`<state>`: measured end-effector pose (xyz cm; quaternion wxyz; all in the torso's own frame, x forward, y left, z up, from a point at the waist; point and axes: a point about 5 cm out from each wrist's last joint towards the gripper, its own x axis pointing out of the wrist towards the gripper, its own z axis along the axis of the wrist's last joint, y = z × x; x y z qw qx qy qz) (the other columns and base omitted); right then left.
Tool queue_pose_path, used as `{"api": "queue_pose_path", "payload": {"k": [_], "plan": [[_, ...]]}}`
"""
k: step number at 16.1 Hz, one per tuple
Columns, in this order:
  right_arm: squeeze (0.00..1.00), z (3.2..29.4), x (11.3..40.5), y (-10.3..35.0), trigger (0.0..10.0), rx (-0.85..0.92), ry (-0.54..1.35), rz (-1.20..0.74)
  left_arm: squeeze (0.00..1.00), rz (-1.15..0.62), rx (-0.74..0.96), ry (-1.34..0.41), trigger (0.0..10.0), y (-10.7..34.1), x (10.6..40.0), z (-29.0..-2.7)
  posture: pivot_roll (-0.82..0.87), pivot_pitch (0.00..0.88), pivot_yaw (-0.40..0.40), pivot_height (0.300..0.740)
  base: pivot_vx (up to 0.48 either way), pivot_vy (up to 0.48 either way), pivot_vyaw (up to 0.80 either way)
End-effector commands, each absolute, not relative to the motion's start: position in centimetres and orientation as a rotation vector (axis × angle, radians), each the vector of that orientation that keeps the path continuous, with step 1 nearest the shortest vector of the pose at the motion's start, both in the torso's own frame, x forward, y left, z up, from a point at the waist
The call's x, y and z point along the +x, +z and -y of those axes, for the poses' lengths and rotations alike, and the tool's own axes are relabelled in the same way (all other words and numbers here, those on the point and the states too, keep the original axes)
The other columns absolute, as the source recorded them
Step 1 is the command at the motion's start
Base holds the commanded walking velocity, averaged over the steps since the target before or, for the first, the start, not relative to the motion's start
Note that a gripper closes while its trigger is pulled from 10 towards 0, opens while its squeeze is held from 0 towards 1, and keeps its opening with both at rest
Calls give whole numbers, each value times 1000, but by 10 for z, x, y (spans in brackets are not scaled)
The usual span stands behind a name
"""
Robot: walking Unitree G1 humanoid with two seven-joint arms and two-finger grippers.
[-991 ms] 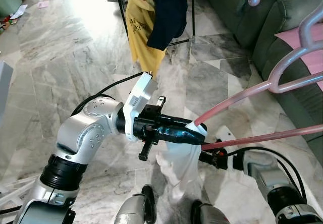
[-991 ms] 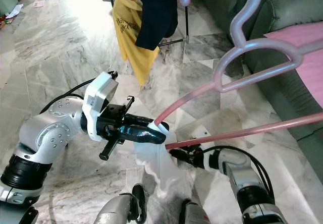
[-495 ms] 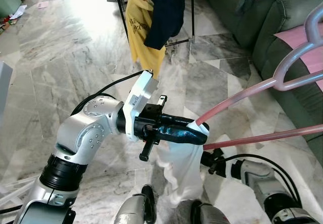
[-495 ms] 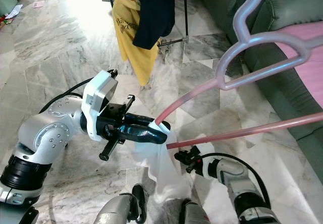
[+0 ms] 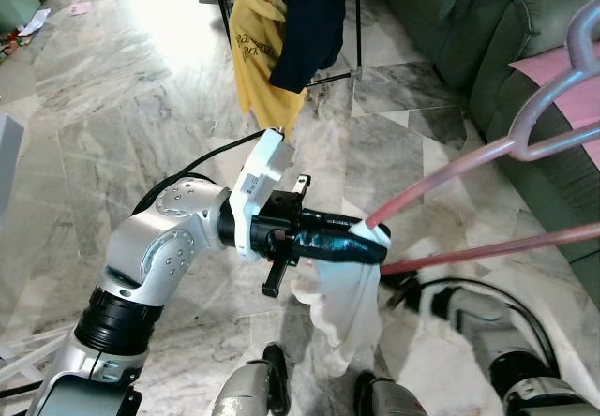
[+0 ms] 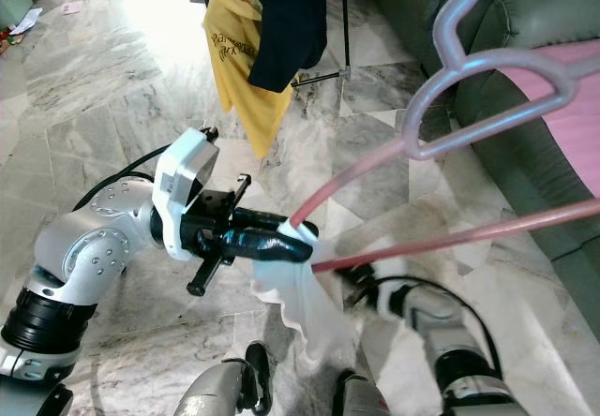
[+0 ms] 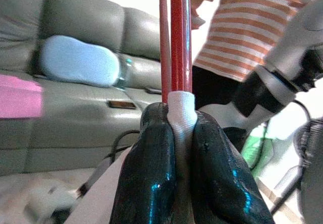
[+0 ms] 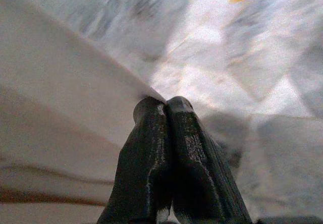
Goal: Hang hanger
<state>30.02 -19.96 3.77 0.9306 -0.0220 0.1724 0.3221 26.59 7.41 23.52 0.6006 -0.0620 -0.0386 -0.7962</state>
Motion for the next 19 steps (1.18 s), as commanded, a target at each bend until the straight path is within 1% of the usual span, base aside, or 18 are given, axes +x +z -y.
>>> {"api": "queue_pose_path", "payload": {"k": [1,2,3,4,7,8,9,12,13,14,19], "plan": [[0,212,303,46,0,12,568,-281,0,113,-138,-1778,10000,231,270,-81,-3,244,78,740,0,0,0],[0,221,307,57,0,58,496,-206,0,111,-139,-1700,10000,222,276,-85,-3,244,78,740,0,0,0],[0,232,312,73,0,105,409,-105,0,85,-146,-1584,10000,204,285,-94,-23,243,74,740,0,0,0],[0,241,315,87,0,133,352,-23,0,64,-112,-1466,10000,185,292,-103,-23,243,74,740,0,0,0],[0,249,323,126,0,144,295,138,0,3,-82,-1242,10000,142,305,-118,-66,239,73,740,0,0,0],[0,249,324,132,0,143,294,158,0,-9,-74,-1233,10000,137,305,-120,-69,238,72,740,0,0,0],[0,244,327,157,0,114,319,223,0,-36,-57,-1112,10000,114,311,-124,-86,231,66,740,0,0,0],[0,240,327,168,0,104,328,238,0,-63,-88,-1048,10000,99,312,-126,-92,229,62,740,0,0,0],[0,240,327,167,0,99,324,229,0,-64,-82,-1036,10000,96,312,-126,-92,228,61,740,0,0,0],[0,239,327,159,0,63,310,181,0,-46,-117,-1018,10000,95,312,-122,-92,228,56,740,0,0,0],[0,238,325,159,0,58,301,162,0,-26,-117,-1012,10000,93,315,-121,-92,228,56,740,0,0,0]]}}
